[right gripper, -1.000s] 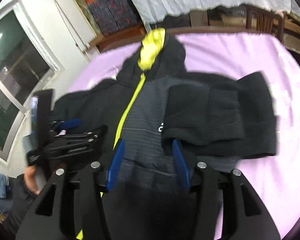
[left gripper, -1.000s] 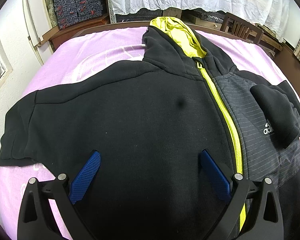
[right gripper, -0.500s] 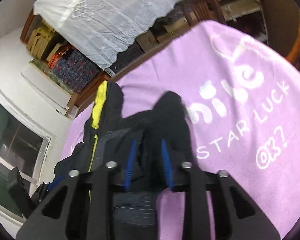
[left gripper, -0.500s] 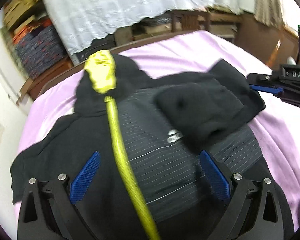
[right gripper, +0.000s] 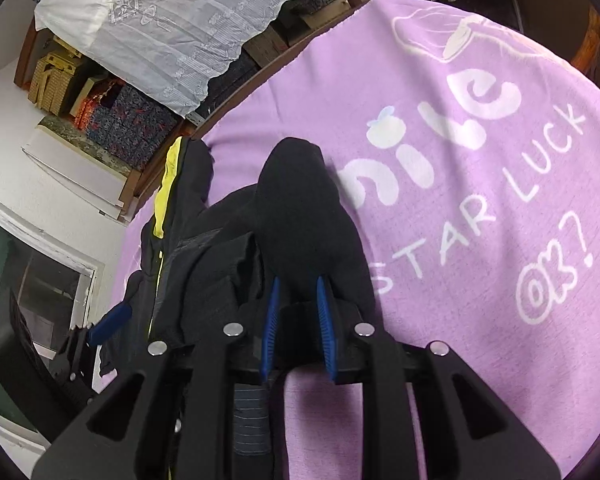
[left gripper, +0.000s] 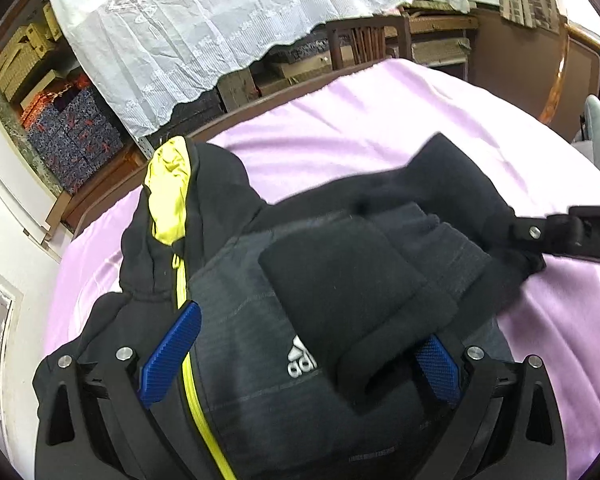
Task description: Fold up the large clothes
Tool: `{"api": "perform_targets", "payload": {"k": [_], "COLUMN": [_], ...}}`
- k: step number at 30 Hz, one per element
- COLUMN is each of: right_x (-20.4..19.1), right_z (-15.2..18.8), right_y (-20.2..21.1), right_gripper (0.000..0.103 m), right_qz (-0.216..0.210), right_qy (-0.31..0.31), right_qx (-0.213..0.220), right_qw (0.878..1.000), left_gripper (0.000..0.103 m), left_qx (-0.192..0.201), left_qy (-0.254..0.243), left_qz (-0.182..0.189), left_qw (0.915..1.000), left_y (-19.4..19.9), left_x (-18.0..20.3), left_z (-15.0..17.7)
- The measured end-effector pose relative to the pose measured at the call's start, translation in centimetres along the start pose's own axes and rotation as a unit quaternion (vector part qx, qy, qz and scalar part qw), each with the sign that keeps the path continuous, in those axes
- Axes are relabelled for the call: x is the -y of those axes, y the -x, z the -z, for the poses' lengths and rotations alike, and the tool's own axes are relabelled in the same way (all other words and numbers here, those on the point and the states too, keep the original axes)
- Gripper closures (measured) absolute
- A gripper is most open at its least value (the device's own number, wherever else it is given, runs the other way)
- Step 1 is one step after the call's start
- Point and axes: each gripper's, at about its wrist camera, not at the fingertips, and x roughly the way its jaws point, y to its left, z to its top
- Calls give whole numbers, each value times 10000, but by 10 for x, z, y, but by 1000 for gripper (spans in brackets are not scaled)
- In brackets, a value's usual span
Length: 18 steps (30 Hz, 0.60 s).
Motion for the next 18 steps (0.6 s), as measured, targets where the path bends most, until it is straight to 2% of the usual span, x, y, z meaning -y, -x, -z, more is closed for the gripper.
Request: {"api": "perform_targets", "payload": {"k": [2, 3, 5, 8, 12, 15, 18], "right_x": [0, 1, 1, 0, -3, -8, -12], "right_z": [-1, -2, -3, -3, -3, -2, -1], "right_y": [2, 4, 10, 16, 24, 28, 28], "right_gripper": [83, 83, 83, 83, 83, 83, 83], "right_qz": [-90, -138, -233, -341, -617, -672, -692], "right_qy": [-54, -69, -96, -126, -112, 23, 102], "right_qx": [34, 61, 156, 260, 371, 473, 435], "right_qw": [9999, 9999, 9996, 9990, 9973, 9966, 9966], "left_gripper": [26, 33, 67, 91, 96, 96, 93], "left_qx": [78, 34, -9, 23, 258, 414, 363], "left_qy": [136, 262, 451, 769, 1161, 1459, 1852], "left_qz": [79, 234, 444, 695, 605, 425, 255], "left_qw": [9998, 9994, 9980, 9946, 9911, 9875, 9817], "left_y": [0, -1, 0, 5, 21, 37, 39], "left_x": [-6, -13, -23, -40, -64, -86, -113], "left_z": [0, 1, 2, 4, 7, 20, 43]}}
